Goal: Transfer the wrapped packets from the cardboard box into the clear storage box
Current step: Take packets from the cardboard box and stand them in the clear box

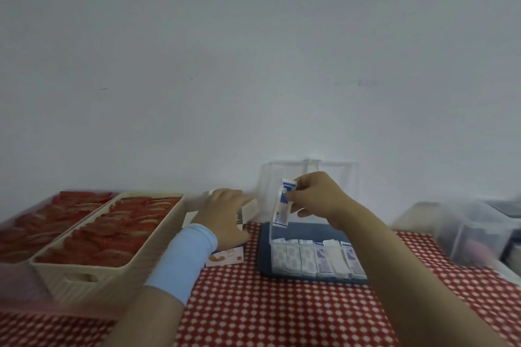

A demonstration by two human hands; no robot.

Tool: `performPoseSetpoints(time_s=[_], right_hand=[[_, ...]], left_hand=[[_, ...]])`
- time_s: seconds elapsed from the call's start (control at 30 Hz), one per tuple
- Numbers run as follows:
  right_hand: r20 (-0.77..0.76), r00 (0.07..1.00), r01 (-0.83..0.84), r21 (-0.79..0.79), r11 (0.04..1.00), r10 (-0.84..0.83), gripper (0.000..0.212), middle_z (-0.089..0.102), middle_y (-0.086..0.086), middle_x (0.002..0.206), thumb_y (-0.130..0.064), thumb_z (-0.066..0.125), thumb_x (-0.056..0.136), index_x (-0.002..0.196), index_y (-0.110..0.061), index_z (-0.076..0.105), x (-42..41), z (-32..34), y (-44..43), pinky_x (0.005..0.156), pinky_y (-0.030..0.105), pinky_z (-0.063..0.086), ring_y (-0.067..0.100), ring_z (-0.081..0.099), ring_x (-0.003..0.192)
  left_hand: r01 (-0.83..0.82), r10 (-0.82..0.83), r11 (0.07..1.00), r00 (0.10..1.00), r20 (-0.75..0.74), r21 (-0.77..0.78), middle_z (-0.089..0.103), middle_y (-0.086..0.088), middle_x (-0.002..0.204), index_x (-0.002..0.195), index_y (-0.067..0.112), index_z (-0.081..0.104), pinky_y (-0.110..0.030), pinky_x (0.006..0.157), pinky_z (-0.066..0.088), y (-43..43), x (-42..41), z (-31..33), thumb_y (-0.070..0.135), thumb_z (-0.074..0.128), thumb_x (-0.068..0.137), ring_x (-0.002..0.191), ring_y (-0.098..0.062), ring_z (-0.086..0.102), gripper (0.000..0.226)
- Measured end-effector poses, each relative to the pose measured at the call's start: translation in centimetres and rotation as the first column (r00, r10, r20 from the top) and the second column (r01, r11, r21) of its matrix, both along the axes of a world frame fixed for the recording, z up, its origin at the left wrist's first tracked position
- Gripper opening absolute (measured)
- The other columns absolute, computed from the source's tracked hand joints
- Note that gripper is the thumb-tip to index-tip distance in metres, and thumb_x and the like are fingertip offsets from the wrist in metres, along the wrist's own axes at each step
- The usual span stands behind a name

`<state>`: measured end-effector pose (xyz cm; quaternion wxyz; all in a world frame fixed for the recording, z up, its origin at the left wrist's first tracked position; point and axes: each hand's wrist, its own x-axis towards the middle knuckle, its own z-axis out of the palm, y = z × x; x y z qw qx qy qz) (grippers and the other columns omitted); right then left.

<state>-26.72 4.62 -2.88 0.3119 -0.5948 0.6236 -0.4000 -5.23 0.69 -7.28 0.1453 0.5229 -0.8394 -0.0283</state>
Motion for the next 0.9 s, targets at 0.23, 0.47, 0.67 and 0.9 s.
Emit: performPoseSetpoints(time_s=[0.23,0.47,0.67,0.9], right_hand=[[-0.135,0.983,0.130,0.032,0.991,-0.125,0.018,0.073,0.027,0.084,-0.002,0.058,0.085,0.084,0.012,0.070,-0.7,-2.1,-1.1,0.068,0.045,0.059,0.024,0.065,0.067],[-0.286,0.954,0.157,0.217,0.964,-0.091,0.014,0.074,0.024,0.094,-0.004,0.063,0.083,0.091,0.007,0.068,-0.2,-4.4,-2.7,0.075,0.039,0.059,0.035,0.074,0.086],[-0.382,0.923,0.129,0.412,0.902,0.043,0.007,0.066,0.015,0.089,-0.007,0.066,0.090,0.084,-0.005,0.063,1.7,-5.0,-3.9,0.076,0.032,0.057,0.026,0.061,0.076],[-0.556,0.801,0.122,0.515,0.848,0.222,0.036,0.060,0.015,0.132,-0.021,0.058,0.099,0.129,-0.001,0.059,3.3,-5.1,-4.3,0.100,0.035,0.047,0.024,0.058,0.105]], left_hand=[[-0.177,0.178,0.984,0.978,0.112,-0.019,0.042,0.000,0.149,0.149,0.027,0.031,-0.038,0.105,0.040,-0.6,-0.7,-2.5,0.038,0.061,0.090,0.135,-0.024,0.039,0.066],[-0.187,0.151,0.968,0.966,-0.210,-0.164,0.051,-0.002,0.136,0.133,0.022,0.054,-0.034,0.102,0.040,0.8,-3.0,-0.5,0.034,0.054,0.095,0.125,-0.021,0.045,0.040],[-0.127,0.243,0.946,0.887,-0.393,0.299,0.069,-0.011,0.085,0.090,0.003,0.066,-0.035,0.076,0.052,1.0,-5.3,-1.6,0.034,0.035,0.101,0.078,-0.026,0.066,0.045],[-0.067,0.202,0.911,0.933,-0.299,0.406,0.063,-0.001,0.098,0.109,0.013,0.061,-0.027,0.068,0.044,-0.1,-4.9,-3.0,0.019,0.043,0.100,0.075,-0.014,0.055,0.021]])
